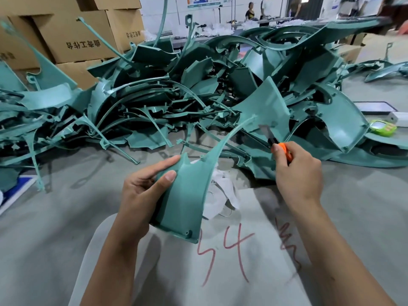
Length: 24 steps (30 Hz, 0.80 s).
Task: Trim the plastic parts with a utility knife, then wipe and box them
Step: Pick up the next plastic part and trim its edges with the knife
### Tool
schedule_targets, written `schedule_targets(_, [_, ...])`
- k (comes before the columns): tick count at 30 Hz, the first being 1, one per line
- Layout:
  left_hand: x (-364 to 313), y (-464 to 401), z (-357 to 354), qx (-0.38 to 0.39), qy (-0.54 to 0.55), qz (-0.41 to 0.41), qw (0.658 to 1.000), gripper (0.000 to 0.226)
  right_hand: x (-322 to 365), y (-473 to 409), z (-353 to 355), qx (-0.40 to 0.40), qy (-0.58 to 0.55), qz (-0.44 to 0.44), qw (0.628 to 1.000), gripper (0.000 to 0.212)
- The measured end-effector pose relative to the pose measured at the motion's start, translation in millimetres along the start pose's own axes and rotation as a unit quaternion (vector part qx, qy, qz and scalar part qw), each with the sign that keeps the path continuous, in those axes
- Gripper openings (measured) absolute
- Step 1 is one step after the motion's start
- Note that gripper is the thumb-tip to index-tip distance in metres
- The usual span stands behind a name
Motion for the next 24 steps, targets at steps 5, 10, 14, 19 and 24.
schedule_targets(5, [1,0,0,0.007,-0.092,-0.017,0.996,0.030,12,7,7,-0.014,-0.091,0.049,0.995,0.035])
schedule_targets(10, [1,1,-7,0.005,-0.123,-0.039,0.992,0.032,46,38,-4,0.133,-0.158,0.241,0.948,0.030])
schedule_targets(14, [-1,1,-5,0.004,-0.077,-0.025,0.997,0.031,40,34,-8,0.133,-0.148,0.201,0.959,0.031])
schedule_targets(19, [-2,0,-5,0.043,-0.038,-0.015,0.998,0.031,12,10,3,0.009,-0.058,0.062,0.996,0.035])
schedule_targets(24, [5,1,1,0.035,-0.015,0.021,0.999,0.037,-4,1,5,-0.036,0.035,-0.030,0.998,0.032])
Point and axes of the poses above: each hand's wrist, its own y-axis away from the middle knuckle, its own z-axis out of the back of the hand, x = y × z, the point moved 6 cm from there along -y, towards the middle knuckle, and after that the axes turned 15 degrees about -z, right-handed, at the moved point
